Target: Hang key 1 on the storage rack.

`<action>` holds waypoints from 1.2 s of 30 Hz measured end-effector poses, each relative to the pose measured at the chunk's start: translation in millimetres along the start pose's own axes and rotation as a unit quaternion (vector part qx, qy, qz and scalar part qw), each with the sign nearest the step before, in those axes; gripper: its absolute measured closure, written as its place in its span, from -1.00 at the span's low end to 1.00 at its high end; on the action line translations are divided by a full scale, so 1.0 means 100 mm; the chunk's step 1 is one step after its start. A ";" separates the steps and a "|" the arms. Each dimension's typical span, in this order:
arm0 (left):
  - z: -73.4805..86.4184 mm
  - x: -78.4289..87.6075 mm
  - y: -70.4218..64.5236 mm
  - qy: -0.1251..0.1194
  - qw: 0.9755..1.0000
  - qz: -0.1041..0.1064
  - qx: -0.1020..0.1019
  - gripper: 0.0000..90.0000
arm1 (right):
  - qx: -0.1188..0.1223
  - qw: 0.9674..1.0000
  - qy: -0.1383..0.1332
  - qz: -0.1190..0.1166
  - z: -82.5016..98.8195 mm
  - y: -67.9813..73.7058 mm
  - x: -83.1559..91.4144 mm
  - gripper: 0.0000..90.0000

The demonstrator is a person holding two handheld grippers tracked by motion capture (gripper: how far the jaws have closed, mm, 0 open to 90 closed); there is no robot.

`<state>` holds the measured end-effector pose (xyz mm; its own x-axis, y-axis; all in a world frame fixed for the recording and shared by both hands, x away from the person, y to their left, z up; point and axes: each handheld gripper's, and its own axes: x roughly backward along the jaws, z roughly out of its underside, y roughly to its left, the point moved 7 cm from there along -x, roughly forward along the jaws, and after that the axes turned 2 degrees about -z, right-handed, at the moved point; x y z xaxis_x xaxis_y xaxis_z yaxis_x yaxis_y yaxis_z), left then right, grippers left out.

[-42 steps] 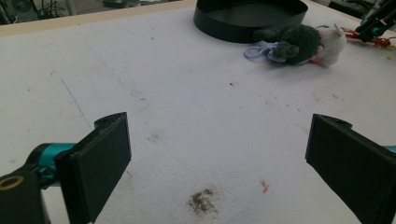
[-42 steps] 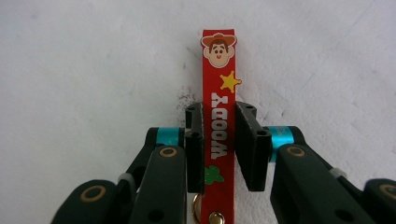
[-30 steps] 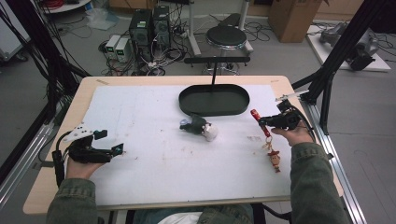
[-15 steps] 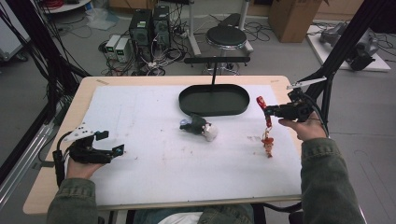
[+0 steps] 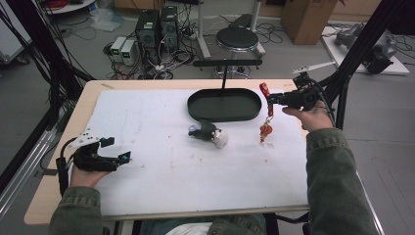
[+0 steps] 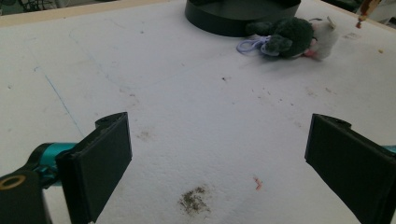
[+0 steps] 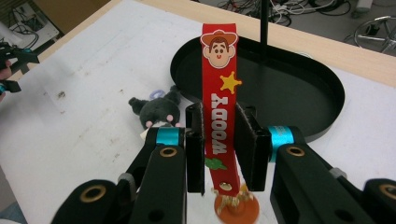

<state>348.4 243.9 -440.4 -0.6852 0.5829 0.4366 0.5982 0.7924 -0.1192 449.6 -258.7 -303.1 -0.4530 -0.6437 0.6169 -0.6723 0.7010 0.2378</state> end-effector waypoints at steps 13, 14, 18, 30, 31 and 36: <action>-0.01 0.00 0.01 -0.006 1.000 0.001 0.007 -0.83 | -0.011 1.000 -0.014 -0.007 -0.28 0.00 -0.02 0.66; -0.01 0.00 0.01 -0.005 1.000 0.000 0.007 -0.83 | -0.010 1.000 -0.012 -0.007 -0.31 -0.01 -0.04 0.66; 0.00 -0.02 0.00 0.000 1.000 0.005 0.004 -0.83 | -0.013 1.000 -0.003 -0.008 -0.40 -0.02 -0.15 0.66; -0.02 -0.05 -0.03 -0.008 1.000 0.014 0.012 -0.83 | -0.022 0.998 -0.017 -0.049 -0.69 0.07 -0.42 0.66; -0.02 -0.05 -0.03 -0.008 1.000 0.015 0.011 -0.83 | -0.022 0.998 -0.017 -0.049 -0.69 0.07 -0.42 0.66; -0.01 -0.06 -0.03 -0.003 1.000 0.019 0.012 -0.83 | -0.013 0.999 -0.020 -0.046 -0.88 0.14 -0.50 0.66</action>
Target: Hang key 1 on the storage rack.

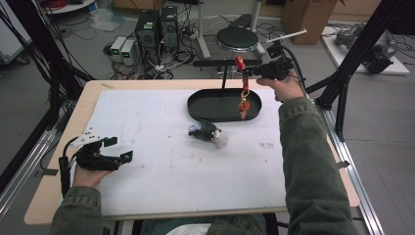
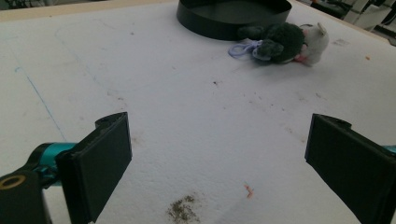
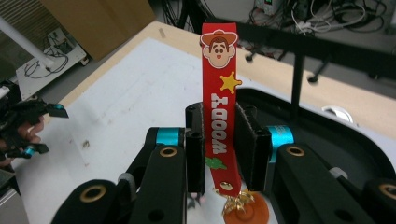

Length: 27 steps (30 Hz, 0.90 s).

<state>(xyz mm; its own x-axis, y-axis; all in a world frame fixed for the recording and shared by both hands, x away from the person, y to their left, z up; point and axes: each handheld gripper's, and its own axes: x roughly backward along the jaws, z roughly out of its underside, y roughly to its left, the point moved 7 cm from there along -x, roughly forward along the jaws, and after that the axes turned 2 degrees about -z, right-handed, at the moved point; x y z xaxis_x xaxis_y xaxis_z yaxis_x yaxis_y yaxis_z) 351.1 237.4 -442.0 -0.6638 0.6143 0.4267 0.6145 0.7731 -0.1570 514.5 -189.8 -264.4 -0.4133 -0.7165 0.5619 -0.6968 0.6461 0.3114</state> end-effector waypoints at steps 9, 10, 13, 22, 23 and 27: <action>0.01 -0.02 0.00 0.000 1.000 0.005 -0.003 -0.83 | 0.012 1.000 0.002 -0.004 -0.30 0.06 -0.26 0.66; 0.00 -0.01 0.01 -0.001 1.000 0.002 -0.004 -0.83 | 0.014 1.000 0.001 -0.005 -0.32 0.07 -0.29 0.66; 0.00 0.00 0.01 -0.004 1.000 -0.004 -0.005 -0.84 | 0.025 1.000 0.006 -0.008 -0.38 0.11 -0.44 0.66; 0.00 -0.02 0.03 -0.006 1.000 -0.006 -0.003 -0.84 | 0.032 0.999 0.000 -0.005 -0.59 0.13 -0.67 0.66; -0.01 -0.02 0.04 -0.008 1.000 -0.007 -0.003 -0.84 | 0.032 0.999 0.000 -0.005 -0.59 0.13 -0.67 0.66; -0.02 -0.01 0.06 -0.014 1.000 -0.009 0.002 -0.85 | 0.030 1.000 -0.002 0.000 -0.64 0.06 -0.70 0.66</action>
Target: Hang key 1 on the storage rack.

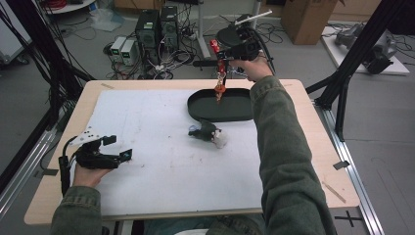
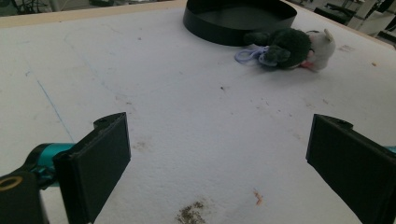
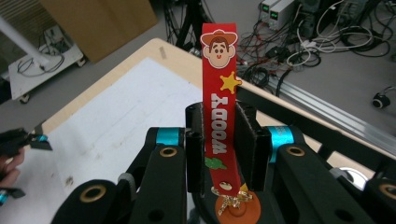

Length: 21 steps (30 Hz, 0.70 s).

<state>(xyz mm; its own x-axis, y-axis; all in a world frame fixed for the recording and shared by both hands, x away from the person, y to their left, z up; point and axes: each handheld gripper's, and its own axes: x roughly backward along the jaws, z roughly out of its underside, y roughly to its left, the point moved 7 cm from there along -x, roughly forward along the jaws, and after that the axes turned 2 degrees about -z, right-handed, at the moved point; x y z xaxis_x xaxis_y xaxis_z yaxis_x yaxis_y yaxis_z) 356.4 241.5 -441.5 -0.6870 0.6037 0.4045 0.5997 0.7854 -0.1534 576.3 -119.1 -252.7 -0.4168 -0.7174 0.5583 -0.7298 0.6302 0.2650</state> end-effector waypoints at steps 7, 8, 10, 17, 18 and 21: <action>0.01 -0.01 0.01 0.004 1.000 -0.004 -0.005 -0.85 | 0.010 0.999 -0.020 0.031 -0.14 -0.06 -0.09 0.66; 0.01 -0.01 0.01 0.003 1.000 -0.004 -0.005 -0.85 | 0.011 0.999 -0.024 0.032 -0.16 -0.06 -0.11 0.66; 0.01 -0.01 0.00 0.003 1.000 -0.003 -0.006 -0.85 | 0.010 0.999 -0.015 0.040 -0.15 -0.09 -0.17 0.66; -0.01 0.04 -0.02 -0.005 1.000 -0.011 -0.016 -0.85 | -0.009 0.999 -0.015 0.052 -0.12 -0.20 -0.31 0.66; -0.01 0.04 -0.02 -0.005 1.000 -0.009 -0.015 -0.85 | -0.010 0.999 -0.014 0.051 -0.12 -0.21 -0.32 0.66; -0.01 0.02 -0.01 -0.005 1.000 -0.007 -0.010 -0.85 | -0.017 0.998 -0.022 0.055 -0.12 -0.24 -0.34 0.66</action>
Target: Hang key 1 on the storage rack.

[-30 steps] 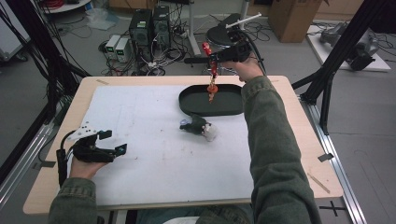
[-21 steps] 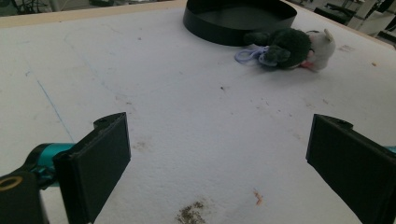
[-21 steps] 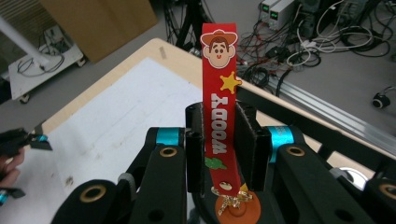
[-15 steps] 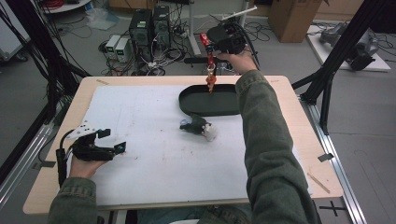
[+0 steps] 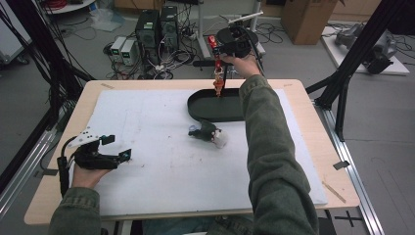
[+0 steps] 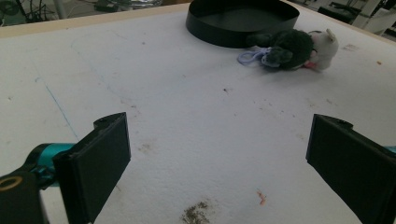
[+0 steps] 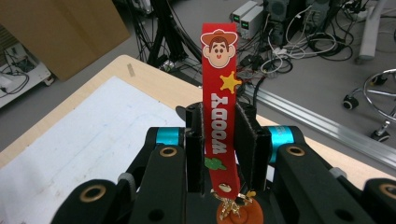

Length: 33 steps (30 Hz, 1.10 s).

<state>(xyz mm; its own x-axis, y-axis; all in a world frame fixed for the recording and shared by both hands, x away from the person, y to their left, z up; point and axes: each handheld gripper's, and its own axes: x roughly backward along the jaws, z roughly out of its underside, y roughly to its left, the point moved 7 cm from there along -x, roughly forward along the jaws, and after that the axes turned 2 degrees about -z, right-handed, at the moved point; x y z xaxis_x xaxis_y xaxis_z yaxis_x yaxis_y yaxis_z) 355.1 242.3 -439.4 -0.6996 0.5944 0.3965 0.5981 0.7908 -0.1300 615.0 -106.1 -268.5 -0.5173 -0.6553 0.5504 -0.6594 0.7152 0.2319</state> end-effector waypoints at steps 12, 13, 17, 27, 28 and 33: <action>0.00 -0.02 0.01 0.002 1.000 0.000 -0.001 -0.85 | 0.002 1.000 -0.003 0.021 -0.01 -0.10 0.00 0.66; 0.01 -0.02 0.01 0.002 1.000 0.000 0.000 -0.85 | 0.005 1.000 -0.006 0.019 -0.01 -0.10 -0.01 0.65; 0.01 -0.02 0.01 0.004 1.000 0.000 -0.001 -0.85 | 0.010 1.000 -0.011 0.022 -0.01 -0.08 -0.04 0.61; 0.01 -0.01 0.01 0.003 1.000 0.000 -0.001 -0.85 | 0.044 0.998 -0.015 0.037 0.05 0.00 -0.05 -0.99; 0.01 -0.01 0.01 0.003 1.000 0.000 -0.002 -0.85 | 0.048 0.998 -0.012 0.031 0.08 0.02 -0.05 -0.99; 0.01 -0.02 0.01 0.004 1.000 -0.002 0.000 -0.85 | 0.066 0.997 0.014 0.026 0.17 0.11 -0.05 -0.99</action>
<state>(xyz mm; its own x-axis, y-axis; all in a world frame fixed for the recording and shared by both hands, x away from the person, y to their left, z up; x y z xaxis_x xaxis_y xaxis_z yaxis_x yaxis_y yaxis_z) 356.5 242.3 -441.3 -0.6982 0.5905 0.4048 0.5959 0.7927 -0.1285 600.7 -99.2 -282.5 -0.5384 -0.6095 0.5820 -0.6992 0.7085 0.0951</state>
